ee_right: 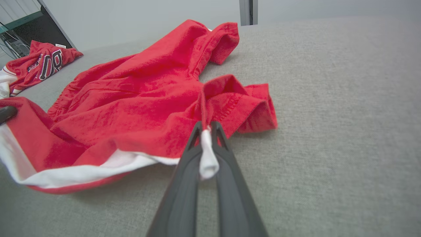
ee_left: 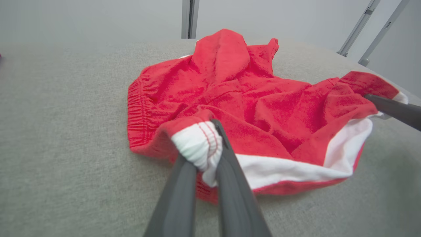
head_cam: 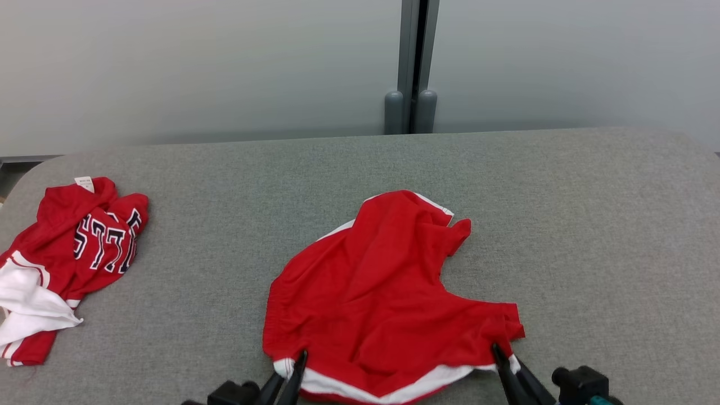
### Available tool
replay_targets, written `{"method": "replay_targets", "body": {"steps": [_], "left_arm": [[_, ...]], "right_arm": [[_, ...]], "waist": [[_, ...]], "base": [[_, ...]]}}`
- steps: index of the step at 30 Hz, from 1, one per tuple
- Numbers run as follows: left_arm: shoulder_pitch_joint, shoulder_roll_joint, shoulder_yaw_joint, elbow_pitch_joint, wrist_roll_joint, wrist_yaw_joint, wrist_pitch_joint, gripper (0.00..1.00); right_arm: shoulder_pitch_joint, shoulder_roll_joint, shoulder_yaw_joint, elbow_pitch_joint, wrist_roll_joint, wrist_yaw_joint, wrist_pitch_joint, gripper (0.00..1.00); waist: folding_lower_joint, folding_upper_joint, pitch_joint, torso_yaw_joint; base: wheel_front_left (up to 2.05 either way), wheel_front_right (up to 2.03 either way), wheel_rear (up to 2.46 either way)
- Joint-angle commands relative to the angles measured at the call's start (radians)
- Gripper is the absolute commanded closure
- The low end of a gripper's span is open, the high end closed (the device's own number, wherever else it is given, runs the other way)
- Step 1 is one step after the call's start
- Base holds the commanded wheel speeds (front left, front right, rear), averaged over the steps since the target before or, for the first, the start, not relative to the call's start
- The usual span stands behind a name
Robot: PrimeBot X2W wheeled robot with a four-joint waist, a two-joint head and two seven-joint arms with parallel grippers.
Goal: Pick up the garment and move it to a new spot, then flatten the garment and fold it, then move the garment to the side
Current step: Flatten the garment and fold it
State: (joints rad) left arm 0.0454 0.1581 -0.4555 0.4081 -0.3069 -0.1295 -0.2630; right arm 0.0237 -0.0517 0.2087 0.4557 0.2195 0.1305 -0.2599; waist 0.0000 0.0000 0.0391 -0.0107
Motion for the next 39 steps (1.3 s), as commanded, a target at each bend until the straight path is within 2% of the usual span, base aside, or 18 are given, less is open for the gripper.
{"method": "replay_targets", "body": {"steps": [1,6,12,19,29,34,39], "left_arm": [[-0.044,0.010,0.010,-0.021,-0.004,-0.001,-0.003,1.00],[-0.178,0.027,0.025,-0.057,-0.012,-0.001,-0.003,1.00],[-0.445,0.057,0.015,-0.032,-0.043,-0.001,0.007,1.00],[-0.862,0.108,-0.021,0.040,-0.113,-0.001,0.040,1.00],[-1.352,0.102,-0.028,0.185,-0.215,-0.001,0.021,1.00],[-1.484,0.102,-0.066,0.240,-0.238,0.000,0.003,1.00],[-1.450,0.110,-0.095,0.254,-0.249,-0.001,-0.002,1.00]], "right_arm": [[-0.032,-0.009,-0.005,-0.030,-0.008,0.001,-0.005,1.00],[-0.135,-0.026,-0.017,-0.103,0.003,0.001,-0.006,1.00],[-0.378,-0.041,-0.010,-0.122,0.029,0.001,-0.006,1.00],[-0.792,-0.064,0.015,-0.026,0.071,0.001,-0.006,1.00],[-1.285,-0.079,-0.042,0.136,0.172,0.001,-0.006,1.00],[-1.413,-0.094,-0.035,0.191,0.186,0.001,-0.006,1.00],[-1.381,-0.102,-0.005,0.230,0.212,0.001,-0.006,1.00]], "waist": [[0.0000,0.0000,0.011,-0.004],[0.0000,0.0000,0.050,-0.014],[0.0000,0.0000,0.142,-0.037],[0.0000,0.0000,0.284,-0.071],[0.0000,0.0000,0.384,-0.093],[0.0000,0.0000,0.407,-0.089],[0.0000,0.0000,0.414,-0.085]], "base": [[0.00,0.00,0.00],[0.00,0.00,0.00],[0.00,0.00,0.00],[0.00,0.00,0.00],[0.00,0.00,0.00],[0.00,0.00,0.00],[0.00,0.00,0.00]]}}
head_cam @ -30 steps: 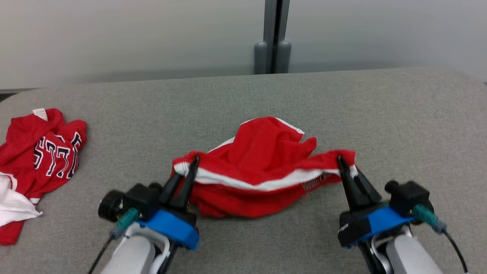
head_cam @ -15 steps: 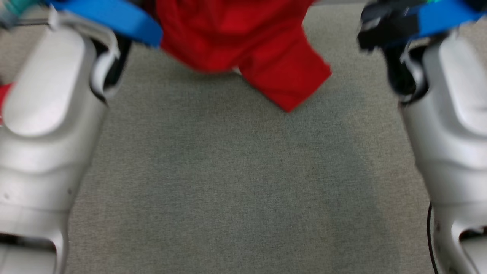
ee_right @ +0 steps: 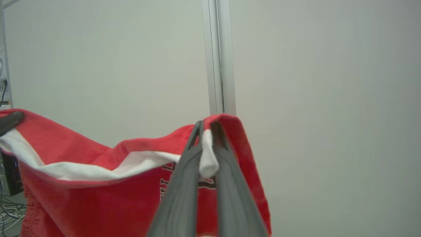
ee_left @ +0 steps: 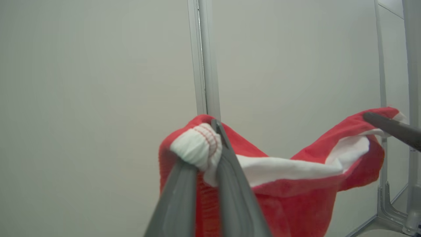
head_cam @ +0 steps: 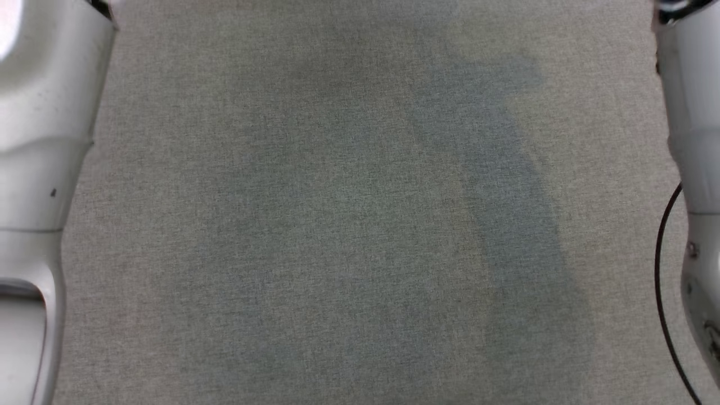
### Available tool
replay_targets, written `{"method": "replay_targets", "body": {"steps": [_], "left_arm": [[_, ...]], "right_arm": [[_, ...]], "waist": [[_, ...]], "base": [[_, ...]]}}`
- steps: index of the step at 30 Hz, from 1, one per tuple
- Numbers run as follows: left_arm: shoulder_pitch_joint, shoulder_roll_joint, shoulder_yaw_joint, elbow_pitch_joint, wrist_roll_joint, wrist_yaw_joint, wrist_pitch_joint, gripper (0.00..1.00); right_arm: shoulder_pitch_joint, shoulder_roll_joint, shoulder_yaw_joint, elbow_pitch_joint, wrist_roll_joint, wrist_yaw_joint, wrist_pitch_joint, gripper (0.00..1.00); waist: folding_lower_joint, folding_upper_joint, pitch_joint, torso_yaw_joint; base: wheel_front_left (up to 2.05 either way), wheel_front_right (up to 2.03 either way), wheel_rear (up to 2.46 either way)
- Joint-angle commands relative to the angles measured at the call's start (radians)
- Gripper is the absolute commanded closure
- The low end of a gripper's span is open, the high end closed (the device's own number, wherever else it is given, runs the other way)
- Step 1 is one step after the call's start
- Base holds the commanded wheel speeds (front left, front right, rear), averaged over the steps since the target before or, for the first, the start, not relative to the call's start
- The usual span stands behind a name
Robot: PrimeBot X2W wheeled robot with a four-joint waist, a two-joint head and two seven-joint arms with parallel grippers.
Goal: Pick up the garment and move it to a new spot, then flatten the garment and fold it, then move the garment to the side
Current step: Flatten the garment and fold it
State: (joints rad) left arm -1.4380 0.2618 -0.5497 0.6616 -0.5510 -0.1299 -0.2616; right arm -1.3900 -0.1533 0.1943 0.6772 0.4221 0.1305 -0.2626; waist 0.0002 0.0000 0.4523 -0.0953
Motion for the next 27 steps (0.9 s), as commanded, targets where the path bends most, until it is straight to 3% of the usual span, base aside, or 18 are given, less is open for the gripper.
{"method": "replay_targets", "body": {"steps": [1,9,20,27], "left_arm": [[0.060,0.006,0.002,-0.007,-0.007,0.000,-0.004,1.00],[0.393,-0.005,0.048,-0.095,0.011,0.000,-0.004,1.00],[0.897,-0.042,0.134,-0.245,0.084,0.000,-0.005,1.00],[1.097,-0.034,0.133,-0.293,0.100,0.000,-0.005,1.00]], "right_arm": [[0.055,0.004,0.015,0.007,0.024,0.001,-0.003,1.00],[0.334,-0.008,0.081,-0.032,0.078,0.001,-0.003,1.00],[0.793,-0.010,0.091,-0.156,0.090,0.001,-0.004,1.00],[1.010,-0.009,0.074,-0.233,0.091,0.001,-0.003,1.00]], "waist": [[-0.0002,0.0000,0.001,0.000],[-0.0002,0.0000,-0.019,0.002],[-0.0002,0.0000,-0.117,0.009],[-0.0002,0.0000,-0.173,0.014]], "base": [[0.00,0.00,0.00],[0.00,0.00,0.00],[0.00,0.00,0.00],[0.00,0.00,0.00]]}}
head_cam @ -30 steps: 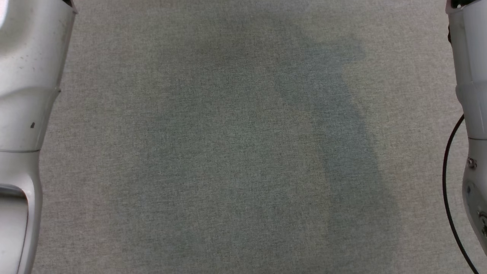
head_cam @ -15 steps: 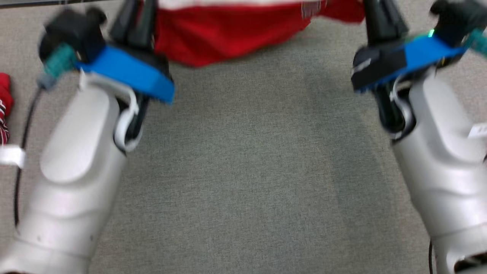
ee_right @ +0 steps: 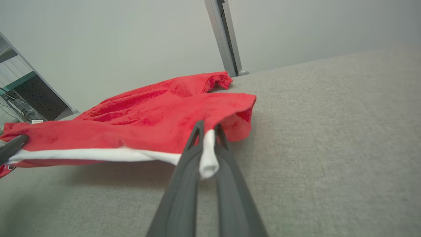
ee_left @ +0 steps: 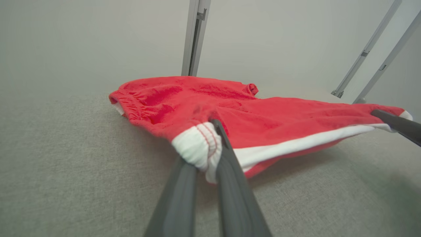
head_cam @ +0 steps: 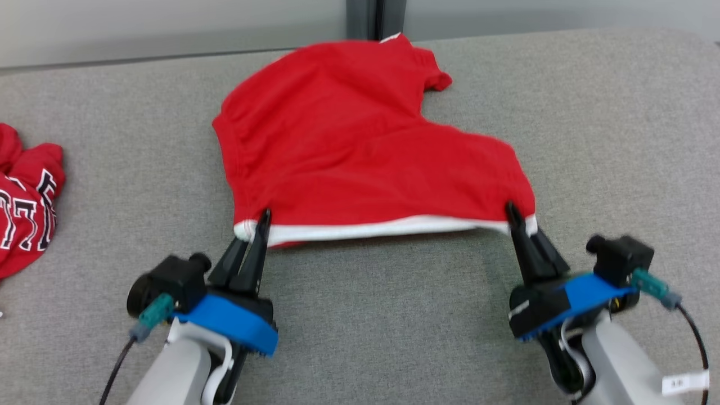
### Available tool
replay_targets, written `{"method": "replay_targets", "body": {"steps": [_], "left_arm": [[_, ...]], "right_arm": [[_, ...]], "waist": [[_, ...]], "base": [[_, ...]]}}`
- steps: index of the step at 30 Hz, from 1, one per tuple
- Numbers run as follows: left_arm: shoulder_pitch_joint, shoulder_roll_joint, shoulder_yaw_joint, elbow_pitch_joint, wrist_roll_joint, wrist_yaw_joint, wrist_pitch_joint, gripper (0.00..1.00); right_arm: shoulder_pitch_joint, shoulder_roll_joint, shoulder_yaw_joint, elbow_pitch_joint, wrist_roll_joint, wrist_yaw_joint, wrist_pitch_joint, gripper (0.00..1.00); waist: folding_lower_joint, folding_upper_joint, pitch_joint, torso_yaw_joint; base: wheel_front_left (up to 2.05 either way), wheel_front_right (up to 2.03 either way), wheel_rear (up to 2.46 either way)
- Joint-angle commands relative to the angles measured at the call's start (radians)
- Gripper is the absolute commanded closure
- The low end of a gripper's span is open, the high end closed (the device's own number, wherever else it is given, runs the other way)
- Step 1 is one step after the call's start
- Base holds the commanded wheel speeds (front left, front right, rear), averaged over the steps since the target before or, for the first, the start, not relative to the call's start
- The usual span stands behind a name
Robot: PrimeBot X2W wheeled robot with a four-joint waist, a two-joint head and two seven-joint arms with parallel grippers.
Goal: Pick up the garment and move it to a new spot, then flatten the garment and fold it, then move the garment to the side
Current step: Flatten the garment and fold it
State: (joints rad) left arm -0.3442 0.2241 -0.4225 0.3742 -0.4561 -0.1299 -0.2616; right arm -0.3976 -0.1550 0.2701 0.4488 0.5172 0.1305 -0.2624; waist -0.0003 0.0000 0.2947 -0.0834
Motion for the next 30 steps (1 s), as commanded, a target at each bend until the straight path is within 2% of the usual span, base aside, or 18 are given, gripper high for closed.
{"method": "replay_targets", "body": {"steps": [1,5,11,17,21,30], "left_arm": [[0.035,0.007,0.013,-0.013,0.008,0.000,-0.005,1.00],[0.138,0.009,0.011,-0.047,0.023,0.000,-0.005,1.00],[0.271,-0.017,0.016,-0.109,0.026,0.006,-0.005,1.00],[0.334,-0.021,0.018,-0.146,0.031,0.004,-0.005,1.00],[0.327,-0.022,0.013,-0.154,0.036,0.003,-0.005,1.00],[0.226,-0.029,0.000,-0.136,0.027,-0.001,-0.005,1.00]], "right_arm": [[0.047,-0.011,0.002,-0.017,-0.006,0.001,-0.004,1.00],[0.160,-0.010,0.007,-0.066,0.002,0.001,-0.004,1.00],[0.317,0.006,-0.027,-0.146,-0.007,0.001,-0.004,1.00],[0.427,0.028,-0.082,-0.223,-0.043,0.001,-0.004,1.00],[0.414,0.031,-0.115,-0.250,-0.067,0.000,-0.004,1.00],[0.271,-0.031,-0.152,-0.247,-0.104,0.000,0.012,1.00]], "waist": [[0.0003,0.0000,-0.023,0.003],[0.0003,0.0000,-0.052,0.009],[0.0003,0.0000,-0.085,0.029],[0.0003,0.0000,-0.095,0.051],[0.0003,0.0000,-0.098,0.054],[0.0003,0.0000,-0.069,0.073]], "base": [[0.00,0.00,0.00],[0.00,0.00,0.00],[0.00,0.00,0.00],[0.00,0.00,0.00],[0.00,0.00,0.00],[0.00,0.00,0.00]]}}
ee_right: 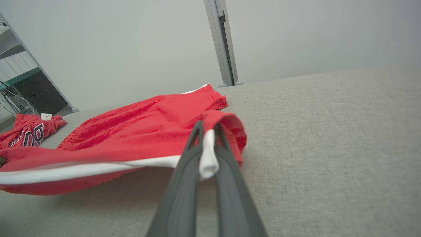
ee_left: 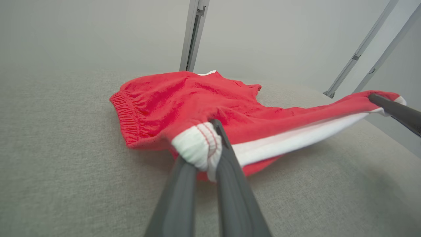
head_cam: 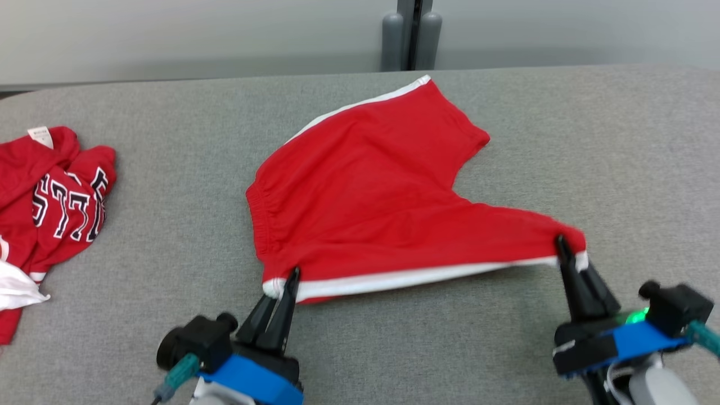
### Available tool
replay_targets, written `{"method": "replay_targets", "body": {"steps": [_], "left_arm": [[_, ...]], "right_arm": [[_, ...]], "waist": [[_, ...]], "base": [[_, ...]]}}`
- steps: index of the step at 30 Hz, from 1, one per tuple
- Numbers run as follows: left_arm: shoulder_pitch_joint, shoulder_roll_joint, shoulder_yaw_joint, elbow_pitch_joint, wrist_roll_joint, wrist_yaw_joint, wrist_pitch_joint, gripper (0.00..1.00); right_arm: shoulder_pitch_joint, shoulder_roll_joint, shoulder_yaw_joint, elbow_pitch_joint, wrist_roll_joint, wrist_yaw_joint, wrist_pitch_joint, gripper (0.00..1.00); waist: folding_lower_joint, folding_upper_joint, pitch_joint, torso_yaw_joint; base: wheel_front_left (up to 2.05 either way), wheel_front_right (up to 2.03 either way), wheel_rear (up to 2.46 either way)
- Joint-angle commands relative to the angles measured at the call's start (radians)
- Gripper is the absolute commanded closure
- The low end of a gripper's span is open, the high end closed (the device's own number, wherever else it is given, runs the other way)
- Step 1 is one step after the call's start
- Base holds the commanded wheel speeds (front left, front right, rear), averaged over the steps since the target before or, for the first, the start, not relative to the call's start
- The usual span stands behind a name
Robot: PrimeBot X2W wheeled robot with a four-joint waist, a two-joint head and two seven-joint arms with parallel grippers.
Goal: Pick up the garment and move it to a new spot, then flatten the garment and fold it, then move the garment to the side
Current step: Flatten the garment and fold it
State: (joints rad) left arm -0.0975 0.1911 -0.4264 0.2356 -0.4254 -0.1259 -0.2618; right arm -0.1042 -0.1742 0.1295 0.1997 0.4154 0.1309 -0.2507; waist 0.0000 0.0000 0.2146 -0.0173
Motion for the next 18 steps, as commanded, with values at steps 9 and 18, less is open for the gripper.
{"method": "replay_targets", "body": {"steps": [9,18], "left_arm": [[-0.231,-0.015,-0.048,0.048,-0.018,-0.004,-0.005,1.00],[-0.444,-0.021,-0.062,0.138,-0.056,-0.004,-0.005,1.00]], "right_arm": [[-0.304,-0.038,-0.004,0.099,-0.060,0.000,0.036,1.00],[-0.631,-0.058,0.041,0.301,-0.085,0.000,0.084,1.00]], "waist": [[0.0000,0.0000,0.114,0.048],[0.0000,0.0000,0.214,0.097]], "base": [[0.00,0.00,0.00],[0.00,0.00,0.00]]}}
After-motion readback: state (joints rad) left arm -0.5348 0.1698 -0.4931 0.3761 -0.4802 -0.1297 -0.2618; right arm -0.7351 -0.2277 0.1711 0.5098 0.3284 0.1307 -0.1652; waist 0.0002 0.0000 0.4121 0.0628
